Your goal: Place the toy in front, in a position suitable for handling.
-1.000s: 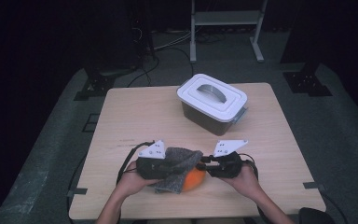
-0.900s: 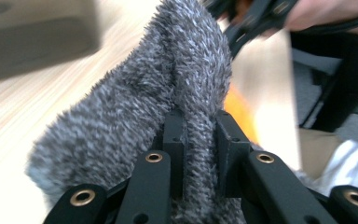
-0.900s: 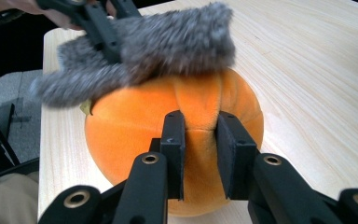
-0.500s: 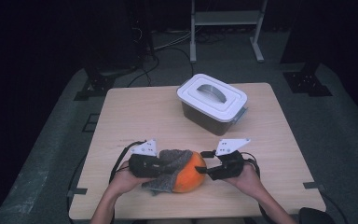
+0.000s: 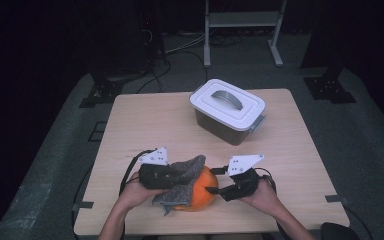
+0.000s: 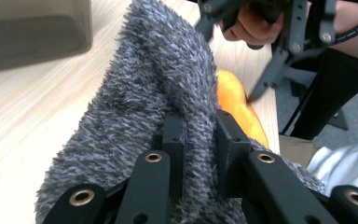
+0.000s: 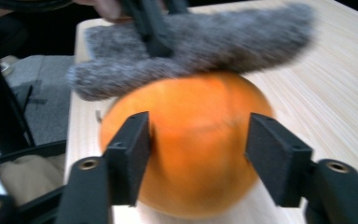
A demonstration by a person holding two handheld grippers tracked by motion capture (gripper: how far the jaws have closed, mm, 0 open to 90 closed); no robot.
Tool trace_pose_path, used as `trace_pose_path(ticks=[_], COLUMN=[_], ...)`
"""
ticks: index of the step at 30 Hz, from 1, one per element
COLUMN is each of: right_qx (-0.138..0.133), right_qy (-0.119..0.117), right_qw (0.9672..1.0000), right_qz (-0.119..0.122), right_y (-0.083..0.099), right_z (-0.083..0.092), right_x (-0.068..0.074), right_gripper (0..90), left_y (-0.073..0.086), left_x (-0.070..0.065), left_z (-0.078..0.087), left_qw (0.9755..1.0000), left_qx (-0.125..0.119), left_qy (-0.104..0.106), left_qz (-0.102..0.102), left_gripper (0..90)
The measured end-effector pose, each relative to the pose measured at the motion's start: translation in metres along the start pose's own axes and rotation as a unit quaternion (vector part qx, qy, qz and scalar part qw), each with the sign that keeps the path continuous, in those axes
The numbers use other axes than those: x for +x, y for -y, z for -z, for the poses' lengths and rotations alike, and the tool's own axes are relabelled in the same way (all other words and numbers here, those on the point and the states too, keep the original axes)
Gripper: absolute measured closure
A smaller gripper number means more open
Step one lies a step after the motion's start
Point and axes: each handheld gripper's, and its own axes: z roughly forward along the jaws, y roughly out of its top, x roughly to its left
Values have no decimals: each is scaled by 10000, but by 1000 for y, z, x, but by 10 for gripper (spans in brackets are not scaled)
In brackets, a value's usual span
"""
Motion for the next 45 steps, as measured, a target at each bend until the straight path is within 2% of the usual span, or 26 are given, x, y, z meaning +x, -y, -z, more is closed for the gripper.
trace_pose_path(ticks=[5, 10, 12, 15, 19, 21, 23, 28, 31, 33, 35, 37, 38, 39, 41, 43, 45], right_qx=[63, 9, 24, 68, 127, 121, 106, 199, 199, 214, 260, 261, 197, 63, -117, -133, -147], right_qy=[-61, -238, -226, -215, -229, -277, -360, -430, -471, -452, -352, -251, -167, 18, 215, 350, 252], right_qw=[9999, 9994, 9989, 9989, 9994, 9995, 9993, 9987, 9984, 9983, 9986, 9992, 9997, 9999, 9993, 9985, 9986], right_qz=[-70, 269, 402, 410, 232, 78, -81, -174, -226, -301, -297, -193, -53, 122, 288, 410, 431], right_y=[2, 1, 0, 2, 6, 7, 5, 4, 4, 5, 6, 6, 5, 3, -1, -3, 1], right_z=[-7, -9, -10, -9, -7, -5, -3, -1, -3, -5, -7, -6, -3, 1, 7, 9, 8], right_x=[0, 10, 15, 13, 5, 1, -2, -2, 0, 1, 2, 3, 4, 7, 8, 6, 4], right_gripper=[364, 419, 425, 436, 435, 404, 361, 329, 313, 314, 398, 514, 564, 590, 595, 592, 584], left_y=[-3, -17, -18, -11, 4, 9, 9, 4, 4, 3, 2, 1, 0, -3, -7, -8, -6], left_x=[-4, -14, -14, -10, 4, 8, 7, -1, -5, -6, -5, -3, -3, -3, -4, -3, -1], left_z=[-2, 0, -1, -2, 3, 4, 4, -4, -7, -10, -10, -8, -6, -3, 2, 3, -4], left_qw=[9999, 9991, 9993, 9997, 9999, 9998, 9999, 9996, 9985, 9982, 9985, 9987, 9988, 9989, 9993, 9992, 9997], left_qx=[37, -281, -198, -109, 23, 1, 11, 121, 168, 152, 110, 10, -75, -157, -287, -396, -97], left_qy=[98, 163, 77, 40, -140, -100, -56, 272, 516, 578, 535, 506, 482, 451, 230, 26, -231], left_qz=[-89, -257, -305, -209, 39, 164, 148, 25, -50, -44, -28, -6, -5, -21, -84, -58, -18], left_gripper=[768, 767, 767, 768, 767, 767, 767, 767, 767, 767, 767, 767, 767, 767, 767, 767, 767])
